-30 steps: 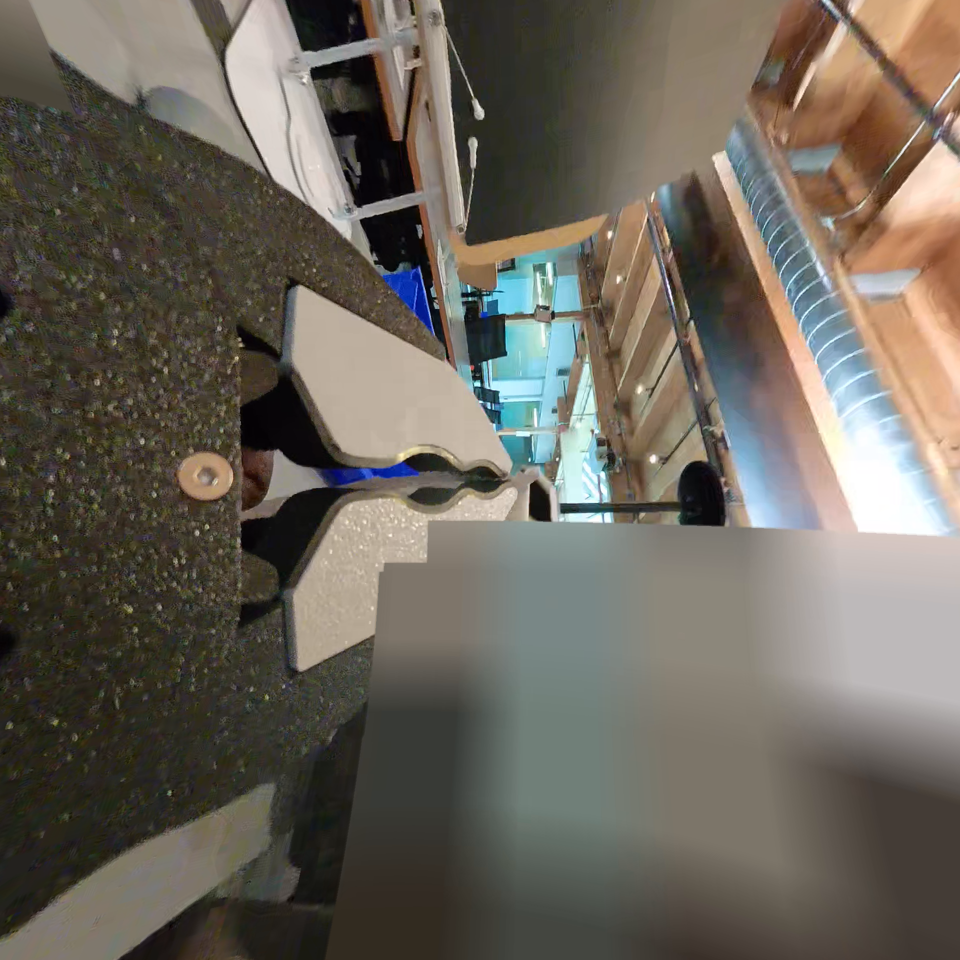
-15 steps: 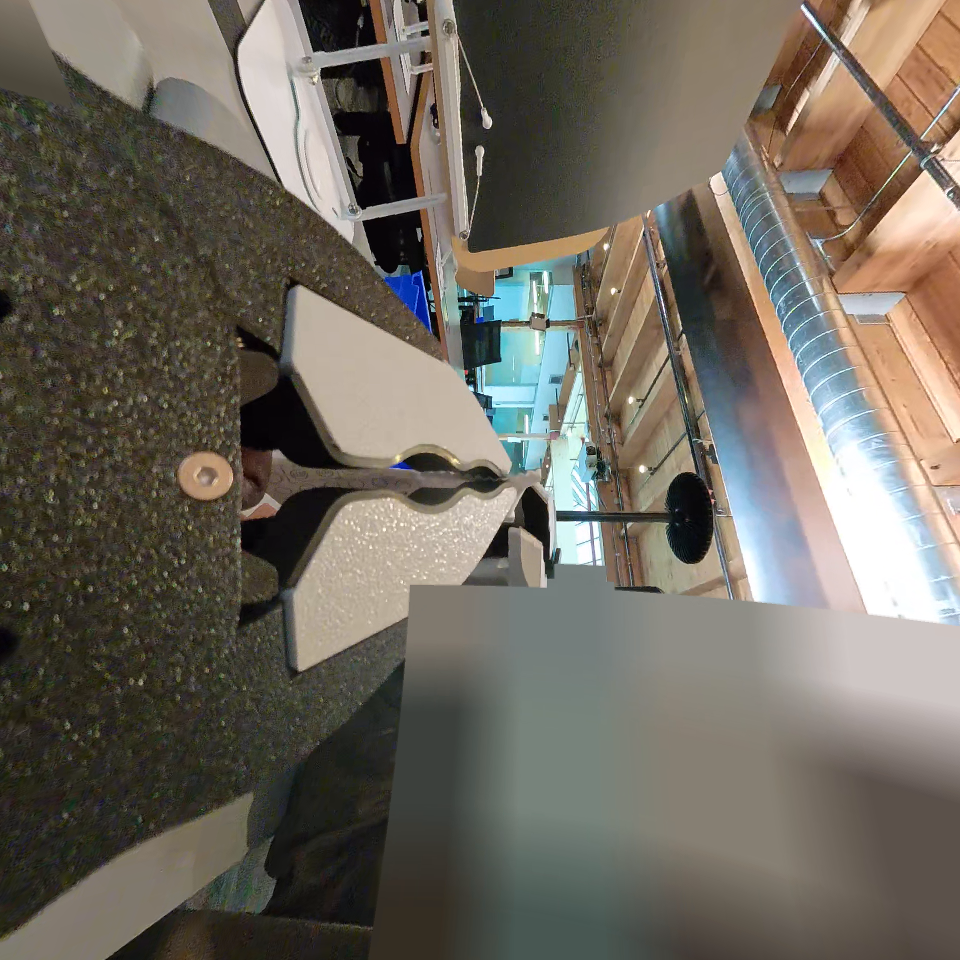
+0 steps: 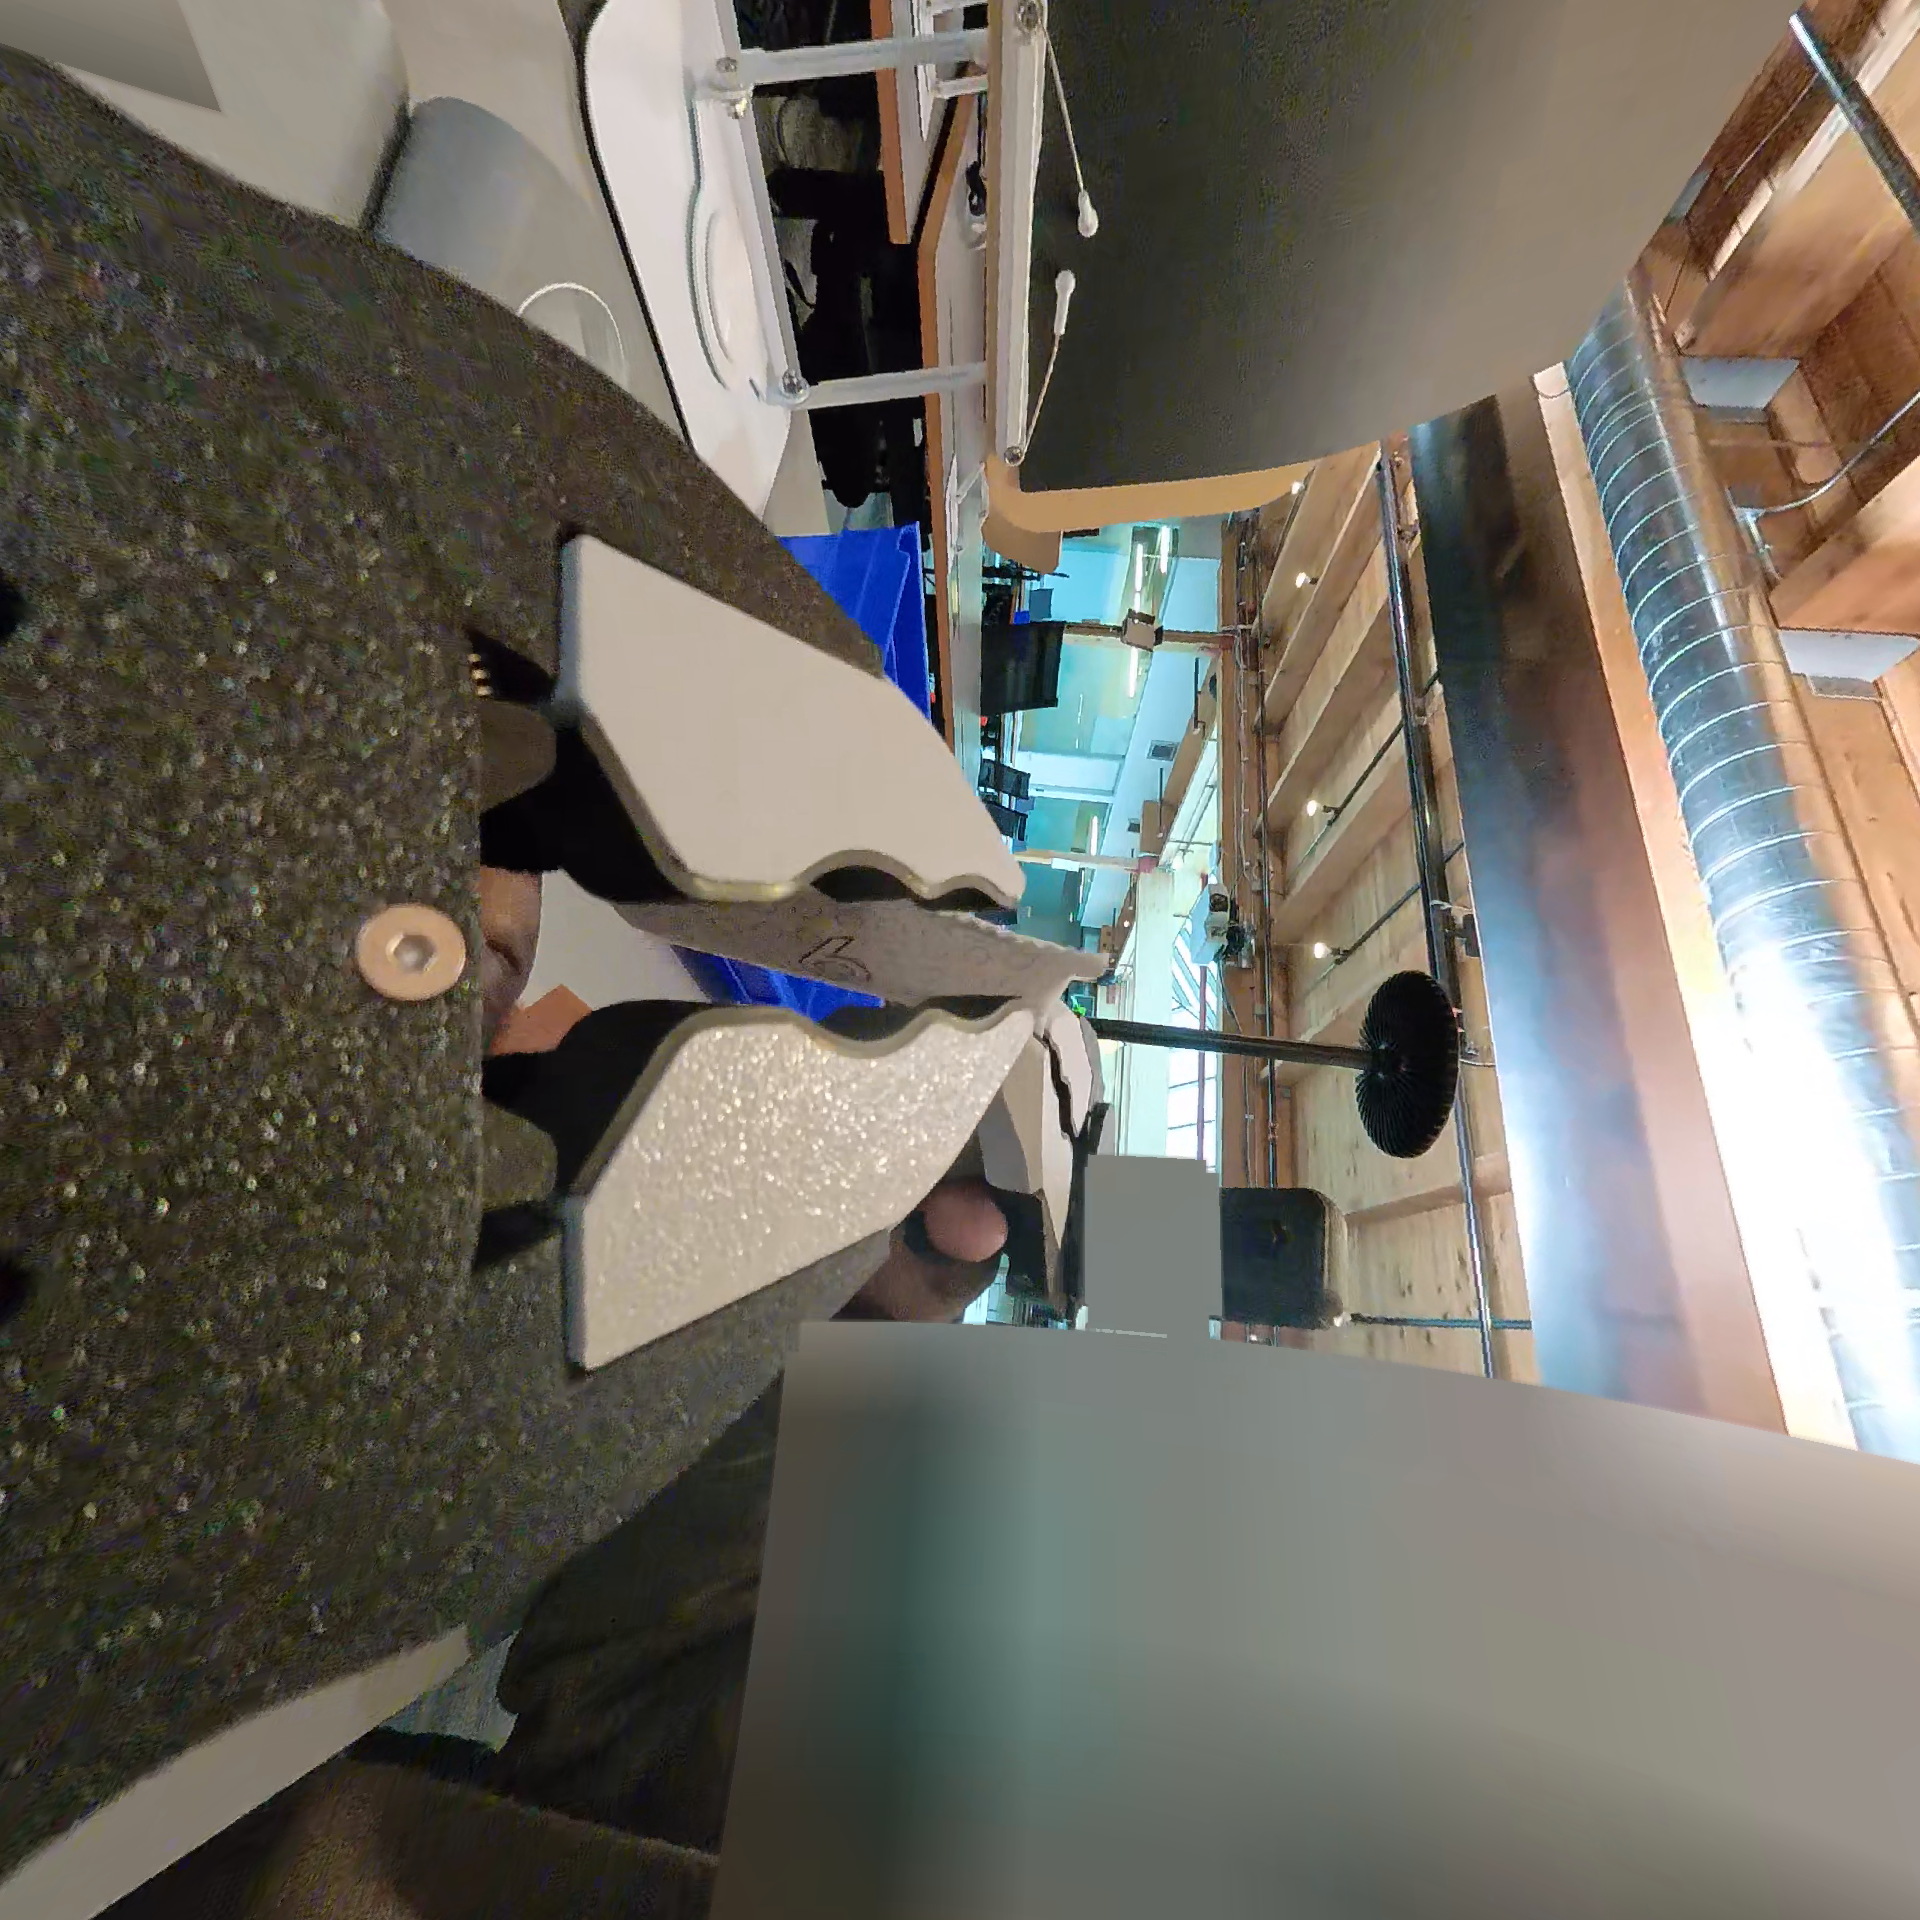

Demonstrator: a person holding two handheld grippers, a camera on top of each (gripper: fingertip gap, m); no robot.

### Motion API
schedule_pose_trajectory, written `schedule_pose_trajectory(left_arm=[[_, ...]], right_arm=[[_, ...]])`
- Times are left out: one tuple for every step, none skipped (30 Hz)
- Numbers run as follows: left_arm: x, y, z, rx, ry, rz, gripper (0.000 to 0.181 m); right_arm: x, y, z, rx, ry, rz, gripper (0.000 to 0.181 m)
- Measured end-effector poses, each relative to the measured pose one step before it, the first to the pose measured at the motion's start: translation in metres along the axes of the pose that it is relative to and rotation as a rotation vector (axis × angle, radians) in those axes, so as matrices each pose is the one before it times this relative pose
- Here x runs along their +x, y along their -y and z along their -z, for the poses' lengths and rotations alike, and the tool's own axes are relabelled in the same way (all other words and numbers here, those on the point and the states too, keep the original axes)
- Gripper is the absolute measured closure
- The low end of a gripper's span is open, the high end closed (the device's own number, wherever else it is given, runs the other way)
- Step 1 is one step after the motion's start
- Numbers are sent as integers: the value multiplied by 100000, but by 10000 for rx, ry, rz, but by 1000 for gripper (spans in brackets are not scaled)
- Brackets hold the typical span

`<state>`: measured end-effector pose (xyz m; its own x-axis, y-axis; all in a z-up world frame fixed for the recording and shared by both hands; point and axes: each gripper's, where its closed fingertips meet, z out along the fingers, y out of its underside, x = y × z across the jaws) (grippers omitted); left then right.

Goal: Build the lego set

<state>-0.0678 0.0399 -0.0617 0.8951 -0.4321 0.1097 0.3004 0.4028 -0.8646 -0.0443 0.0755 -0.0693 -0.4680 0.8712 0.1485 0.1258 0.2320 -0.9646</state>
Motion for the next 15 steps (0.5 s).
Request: schedule_pose_trajectory(left_arm=[[-272,-36,23,-34,107,46,163],[-274,-83,16,-50,96,75,162],[-325,-191,-18,-112,127,79,161],[-333,-278,-36,-153,134,71,160],[-275,-235,-12,-107,104,47,160],[-274,-217,-22,-99,123,48,160],[-178,-179,-17,-75,70,25,161],[-210,-74,18,-11,117,22,161],[-207,5,51,13,109,13,164],[-197,-39,43,-36,77,6,166],[-170,-82,26,-80,56,19,167],[-167,-62,21,-49,48,42,167],[-186,-46,27,-25,80,56,167],[-207,-93,25,-41,91,51,167],[-140,-79,29,-29,34,53,166]], right_arm=[[268,52,111,140,30,-262,181],[205,58,103,155,76,-278,181],[132,92,86,199,125,-296,181],[97,112,79,213,147,-326,181],[124,48,40,162,121,-334,181],[120,-31,2,119,98,-295,181],[57,-73,-42,111,111,-249,181],[13,-112,-64,90,115,-215,181],[41,-86,-43,86,81,-181,181],[49,-69,-39,77,61,-132,181],[-1,-48,-34,51,72,-77,181],[-38,-56,-26,35,71,-36,181],[-93,-34,-25,34,79,-12,181],[-145,10,-16,45,109,-29,181],[-155,15,-7,32,111,-56,181]])
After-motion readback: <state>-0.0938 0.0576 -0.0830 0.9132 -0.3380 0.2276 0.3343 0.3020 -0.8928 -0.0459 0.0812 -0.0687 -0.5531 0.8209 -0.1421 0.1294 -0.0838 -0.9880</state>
